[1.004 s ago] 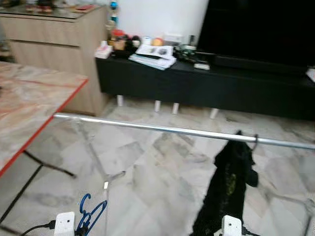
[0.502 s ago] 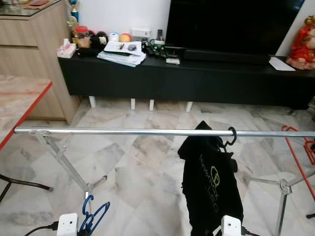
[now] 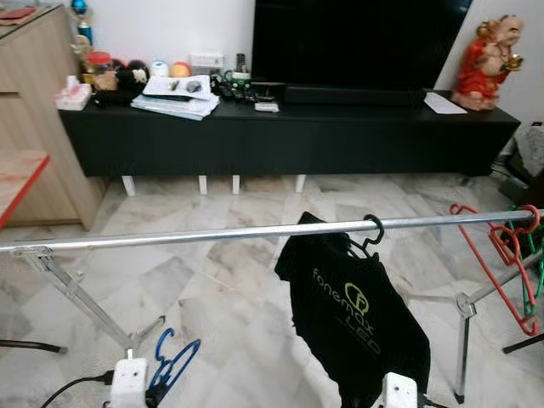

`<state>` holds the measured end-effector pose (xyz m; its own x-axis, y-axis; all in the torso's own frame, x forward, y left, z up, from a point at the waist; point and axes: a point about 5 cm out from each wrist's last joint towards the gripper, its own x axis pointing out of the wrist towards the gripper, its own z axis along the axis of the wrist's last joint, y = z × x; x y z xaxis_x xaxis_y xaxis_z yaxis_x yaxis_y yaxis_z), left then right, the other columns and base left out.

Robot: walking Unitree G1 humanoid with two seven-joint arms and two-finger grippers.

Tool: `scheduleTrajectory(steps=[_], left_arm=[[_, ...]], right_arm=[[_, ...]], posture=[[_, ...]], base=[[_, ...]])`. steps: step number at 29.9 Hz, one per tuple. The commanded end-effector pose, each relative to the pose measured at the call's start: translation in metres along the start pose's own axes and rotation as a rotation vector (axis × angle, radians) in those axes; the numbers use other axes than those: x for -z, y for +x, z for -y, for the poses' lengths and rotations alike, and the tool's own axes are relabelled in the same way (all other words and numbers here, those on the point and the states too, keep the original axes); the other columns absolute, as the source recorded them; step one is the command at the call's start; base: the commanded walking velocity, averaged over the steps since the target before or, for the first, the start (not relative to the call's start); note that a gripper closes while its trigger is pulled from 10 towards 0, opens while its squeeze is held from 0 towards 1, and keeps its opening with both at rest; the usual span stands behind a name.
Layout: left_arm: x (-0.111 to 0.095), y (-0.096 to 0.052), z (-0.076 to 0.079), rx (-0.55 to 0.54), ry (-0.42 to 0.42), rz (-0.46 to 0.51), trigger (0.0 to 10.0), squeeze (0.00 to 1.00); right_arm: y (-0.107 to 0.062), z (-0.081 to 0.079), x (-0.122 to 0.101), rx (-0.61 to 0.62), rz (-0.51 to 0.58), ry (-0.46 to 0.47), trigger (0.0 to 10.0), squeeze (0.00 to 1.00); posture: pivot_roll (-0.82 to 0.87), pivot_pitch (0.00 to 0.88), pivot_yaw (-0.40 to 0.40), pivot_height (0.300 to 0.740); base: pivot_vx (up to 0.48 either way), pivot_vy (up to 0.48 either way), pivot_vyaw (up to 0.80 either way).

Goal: Hang hanger

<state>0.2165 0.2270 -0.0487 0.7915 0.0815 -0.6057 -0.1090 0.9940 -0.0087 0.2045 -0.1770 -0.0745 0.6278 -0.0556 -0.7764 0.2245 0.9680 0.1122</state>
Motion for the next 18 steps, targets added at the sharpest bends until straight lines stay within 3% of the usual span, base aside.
scheduleTrajectory(steps=[1,15,18], left_arm=[[0.001,0.000,0.000,0.007,0.014,-0.002,10.0,0.00],[-0.018,0.006,0.009,0.038,0.054,0.070,10.0,0.00],[-0.019,0.007,0.011,0.041,0.070,0.070,10.0,0.00]], right_arm=[[0.000,0.003,0.000,0.007,-0.006,-0.013,10.0,0.00],[0.000,0.003,-0.001,0.001,-0.001,-0.010,10.0,0.00],[0.000,0.002,-0.001,0.000,-0.002,-0.004,10.0,0.00]], posture=[[0.12,0.033,-0.066,0.740],[0.12,0.032,-0.066,0.740],[0.11,0.032,-0.065,0.740]], base=[[0.000,0.000,-0.46],[0.000,0.000,0.00],[0.000,-0.363,-0.76]])
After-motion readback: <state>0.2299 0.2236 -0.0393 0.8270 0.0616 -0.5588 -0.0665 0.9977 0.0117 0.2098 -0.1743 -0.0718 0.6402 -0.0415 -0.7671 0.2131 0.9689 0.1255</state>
